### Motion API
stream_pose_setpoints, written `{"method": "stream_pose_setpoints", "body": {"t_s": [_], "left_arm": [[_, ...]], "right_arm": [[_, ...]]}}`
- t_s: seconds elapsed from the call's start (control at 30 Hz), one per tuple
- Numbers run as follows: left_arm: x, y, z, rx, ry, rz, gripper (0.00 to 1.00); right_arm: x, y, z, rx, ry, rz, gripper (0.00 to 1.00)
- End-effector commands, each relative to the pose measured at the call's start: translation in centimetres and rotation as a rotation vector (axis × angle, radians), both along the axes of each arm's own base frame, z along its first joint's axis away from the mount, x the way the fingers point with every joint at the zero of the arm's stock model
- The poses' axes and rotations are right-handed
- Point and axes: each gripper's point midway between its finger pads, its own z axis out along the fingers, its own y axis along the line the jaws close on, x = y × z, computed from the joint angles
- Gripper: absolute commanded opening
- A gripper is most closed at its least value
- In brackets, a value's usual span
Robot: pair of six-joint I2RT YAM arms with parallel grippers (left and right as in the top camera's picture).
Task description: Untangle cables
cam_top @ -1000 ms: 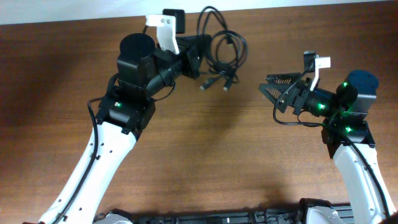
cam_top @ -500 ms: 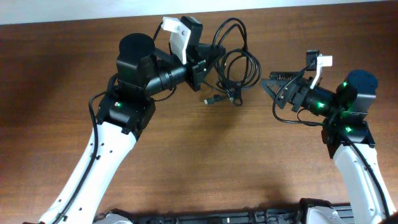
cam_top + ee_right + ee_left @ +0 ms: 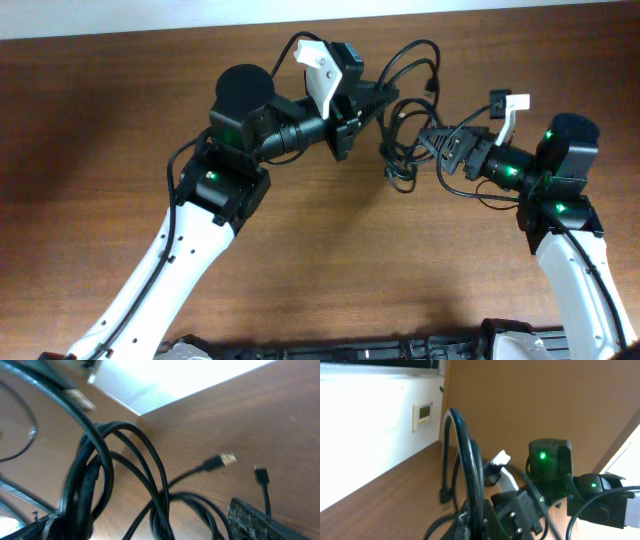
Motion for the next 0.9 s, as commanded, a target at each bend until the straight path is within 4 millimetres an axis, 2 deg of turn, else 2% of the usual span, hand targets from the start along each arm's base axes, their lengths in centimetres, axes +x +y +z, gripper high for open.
{"method": "stream_pose_setpoints", "body": {"t_s": [0.0, 0.1, 0.2, 0.6, 0.73, 0.8, 0.87], "left_arm": [[-1.0, 0.3, 3.2, -0.047, -0.112, -0.014, 0.00], [-1.0, 0.4, 3.7, -0.060, -0.134, -0.014, 0.00], [-1.1, 0.5, 4.2, -0.071, -0.153, -0.012, 0.00], [-0.5, 1.4, 4.7, -0.078, -0.171, 0.013, 0.00], [-0.2, 1.7, 4.5, -0.072, -0.162, 0.024, 0.00], [0.0, 1.7, 3.3, -0.027, -0.158, 0.026, 0.00], [0.0, 1.7, 2.6, -0.002, -0.155, 0.025, 0.00]], "right_arm": [[1.2, -2.9, -3.4, -0.125, 0.112, -0.200, 0.86], [0.8, -4.4, -5.9, -0.185, 0.220, -0.291, 0.86], [0.3, -5.3, -7.4, -0.224, 0.290, -0.343, 0.87], [-0.3, -6.3, -9.0, -0.267, 0.366, -0.393, 0.87], [-0.3, -5.6, -8.5, -0.237, 0.349, -0.355, 0.88], [-0.1, -3.1, -5.9, -0.163, 0.217, -0.196, 0.88], [-0.3, -1.3, -3.6, -0.101, 0.113, -0.082, 0.89]]}}
